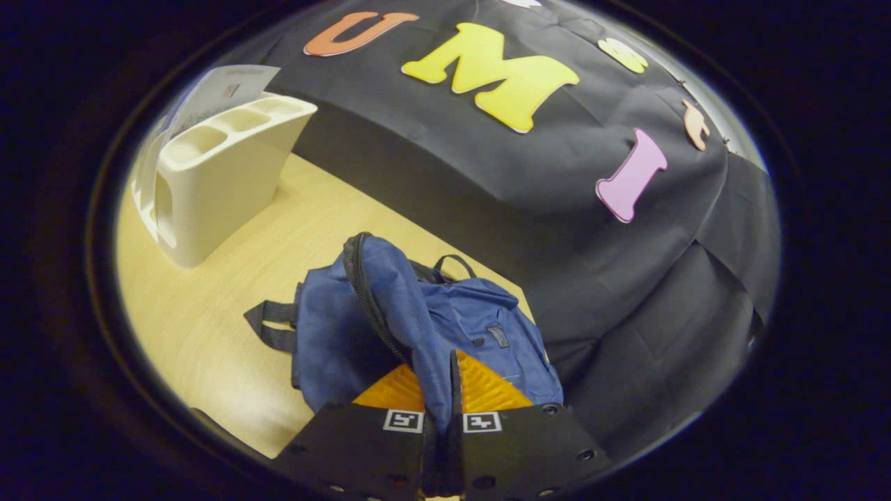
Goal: Open the schoolbag, grab two books from the bookshelf and put them into the schoolbag.
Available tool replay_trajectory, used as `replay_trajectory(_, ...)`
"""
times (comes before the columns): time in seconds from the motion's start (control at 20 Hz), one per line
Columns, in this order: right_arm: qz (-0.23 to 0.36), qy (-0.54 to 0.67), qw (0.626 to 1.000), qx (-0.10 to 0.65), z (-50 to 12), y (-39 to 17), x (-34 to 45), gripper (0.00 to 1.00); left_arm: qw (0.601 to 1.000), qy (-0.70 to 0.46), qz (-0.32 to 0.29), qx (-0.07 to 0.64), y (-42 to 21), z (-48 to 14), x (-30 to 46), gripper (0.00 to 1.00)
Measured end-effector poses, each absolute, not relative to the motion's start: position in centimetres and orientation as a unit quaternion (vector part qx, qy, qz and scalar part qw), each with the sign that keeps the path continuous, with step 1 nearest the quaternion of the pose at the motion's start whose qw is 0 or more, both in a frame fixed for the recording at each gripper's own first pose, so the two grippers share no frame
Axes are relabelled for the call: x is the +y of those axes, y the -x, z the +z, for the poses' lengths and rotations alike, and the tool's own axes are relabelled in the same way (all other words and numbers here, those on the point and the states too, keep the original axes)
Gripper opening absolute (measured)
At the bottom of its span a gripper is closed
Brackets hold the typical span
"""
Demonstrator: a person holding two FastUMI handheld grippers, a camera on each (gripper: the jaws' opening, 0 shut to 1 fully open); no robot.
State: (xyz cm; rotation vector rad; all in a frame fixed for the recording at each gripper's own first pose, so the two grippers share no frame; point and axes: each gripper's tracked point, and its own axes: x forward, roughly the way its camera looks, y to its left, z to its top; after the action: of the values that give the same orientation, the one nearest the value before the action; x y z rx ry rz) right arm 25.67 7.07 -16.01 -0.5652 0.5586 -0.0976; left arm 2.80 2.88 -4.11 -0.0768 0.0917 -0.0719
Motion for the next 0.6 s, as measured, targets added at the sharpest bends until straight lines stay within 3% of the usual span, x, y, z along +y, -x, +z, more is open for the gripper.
replay_trajectory(0.4,-0.072,0.261,0.932,0.242,-8.6,-27.4,0.0,0.06,0.998,0.034,-0.022,0.042,-3.0,-4.1,2.4,1.0)
replay_trajectory(0.6,-0.044,0.235,0.941,0.24,-7.8,-28.0,-1.9,0.06,0.998,0.04,-0.012,0.05,-3.3,-4.5,2.6,1.0)
